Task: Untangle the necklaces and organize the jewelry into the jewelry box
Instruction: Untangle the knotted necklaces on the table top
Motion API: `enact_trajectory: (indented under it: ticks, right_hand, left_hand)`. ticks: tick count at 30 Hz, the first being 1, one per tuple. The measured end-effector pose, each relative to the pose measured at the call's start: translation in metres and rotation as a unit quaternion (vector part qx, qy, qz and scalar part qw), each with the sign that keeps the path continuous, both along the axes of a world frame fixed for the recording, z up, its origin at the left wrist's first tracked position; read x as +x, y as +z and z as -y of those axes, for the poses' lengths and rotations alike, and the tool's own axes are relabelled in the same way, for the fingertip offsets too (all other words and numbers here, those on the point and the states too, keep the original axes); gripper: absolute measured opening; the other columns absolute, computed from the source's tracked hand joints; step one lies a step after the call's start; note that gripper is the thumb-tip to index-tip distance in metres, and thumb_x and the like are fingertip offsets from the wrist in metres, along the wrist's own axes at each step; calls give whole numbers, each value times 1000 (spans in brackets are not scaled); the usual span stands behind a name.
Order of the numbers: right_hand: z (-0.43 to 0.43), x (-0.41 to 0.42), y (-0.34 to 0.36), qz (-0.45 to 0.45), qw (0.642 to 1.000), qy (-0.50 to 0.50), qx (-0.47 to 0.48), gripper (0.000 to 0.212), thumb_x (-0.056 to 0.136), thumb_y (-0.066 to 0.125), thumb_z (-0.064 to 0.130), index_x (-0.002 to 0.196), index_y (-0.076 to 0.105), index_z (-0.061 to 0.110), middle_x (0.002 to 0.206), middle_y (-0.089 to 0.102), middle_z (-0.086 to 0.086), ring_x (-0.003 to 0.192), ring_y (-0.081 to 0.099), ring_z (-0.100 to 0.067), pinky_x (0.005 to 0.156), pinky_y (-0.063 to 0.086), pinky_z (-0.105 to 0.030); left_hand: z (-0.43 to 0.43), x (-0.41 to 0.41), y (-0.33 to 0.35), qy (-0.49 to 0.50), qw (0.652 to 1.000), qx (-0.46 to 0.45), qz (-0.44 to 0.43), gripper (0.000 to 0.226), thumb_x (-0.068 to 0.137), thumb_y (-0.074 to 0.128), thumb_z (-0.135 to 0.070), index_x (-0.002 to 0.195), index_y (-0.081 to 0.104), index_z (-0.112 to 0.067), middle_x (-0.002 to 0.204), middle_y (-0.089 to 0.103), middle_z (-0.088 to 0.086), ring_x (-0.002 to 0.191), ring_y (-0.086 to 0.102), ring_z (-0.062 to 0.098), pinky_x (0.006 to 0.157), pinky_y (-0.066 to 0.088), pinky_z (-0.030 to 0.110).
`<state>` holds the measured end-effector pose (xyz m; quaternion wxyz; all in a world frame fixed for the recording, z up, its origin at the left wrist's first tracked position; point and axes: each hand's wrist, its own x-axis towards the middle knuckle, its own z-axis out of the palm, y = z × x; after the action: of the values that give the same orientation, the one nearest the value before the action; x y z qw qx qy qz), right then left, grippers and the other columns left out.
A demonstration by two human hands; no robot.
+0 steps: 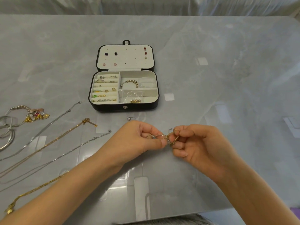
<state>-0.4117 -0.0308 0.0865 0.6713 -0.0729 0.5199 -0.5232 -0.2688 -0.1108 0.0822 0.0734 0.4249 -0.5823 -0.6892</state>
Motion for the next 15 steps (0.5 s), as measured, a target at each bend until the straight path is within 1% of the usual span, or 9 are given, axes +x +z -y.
enact_trajectory:
  ticks: [1,3,4,6,8,9,10,13,15]
  right_hand:
    - [-1,-1,1,-3,1000,12,-2,6,61,46,4,61,52,5,61,52,-10,48,36,-14,40,27,-22]
    - [-2,-2,1,-35,998,51,-8,1,62,53,7,61,53,7,60,49,-8,47,33,-12,41,23,-22]
    - [-2,-3,1,-66,995,74,-11,4,62,57,5,61,54,8,59,48,-7,46,33,-11,41,22,-21]
    - [-3,-2,0,-140,984,105,-11,11,71,64,2,64,58,8,57,49,-5,46,35,-10,41,22,-20]
    - [-4,1,-1,-206,972,109,-4,7,79,67,4,76,61,8,56,53,-5,46,36,-9,41,24,-19]
    - [-4,3,0,-228,968,107,-5,4,80,66,6,82,62,8,56,55,-4,47,37,-10,42,26,-18]
    - [-5,4,1,-246,963,106,-10,7,80,66,9,87,64,9,55,57,-3,47,38,-10,42,28,-18]
    - [-6,8,1,-296,949,103,-41,9,81,67,11,89,67,15,53,58,1,46,43,-7,43,32,-14]
    - [-7,11,0,-346,931,91,-73,12,81,67,8,87,68,18,53,57,4,49,46,-6,47,36,-13]
  left_hand:
    - [0,0,-1,2,1000,2,-2,4,73,74,-10,69,73,-12,65,61,12,65,50,18,71,40,26]
    - [0,1,0,3,1000,11,-11,4,73,74,-7,70,72,-10,59,60,8,61,50,16,66,41,22]
    - [0,1,1,5,1000,17,-16,3,72,73,-6,72,72,-9,59,60,7,61,50,14,63,41,18]
    - [1,2,2,11,999,24,-25,5,71,73,-6,76,71,-5,65,61,11,64,50,17,61,41,17]
    - [2,3,2,9,999,24,-33,15,66,74,-13,77,70,-4,68,61,13,65,50,18,61,40,18]
    - [2,4,2,6,999,22,-36,21,61,74,-18,77,70,-4,67,61,11,65,51,17,61,40,18]
    - [2,4,2,2,999,21,-38,25,60,72,-21,78,70,-3,66,63,9,64,52,15,61,41,17]
    - [2,6,1,-11,999,12,-41,18,71,70,-15,81,70,-1,65,66,5,63,55,12,61,43,13]
    - [2,8,0,-12,999,5,-39,16,72,70,-13,81,68,0,69,61,14,66,51,19,60,42,15]
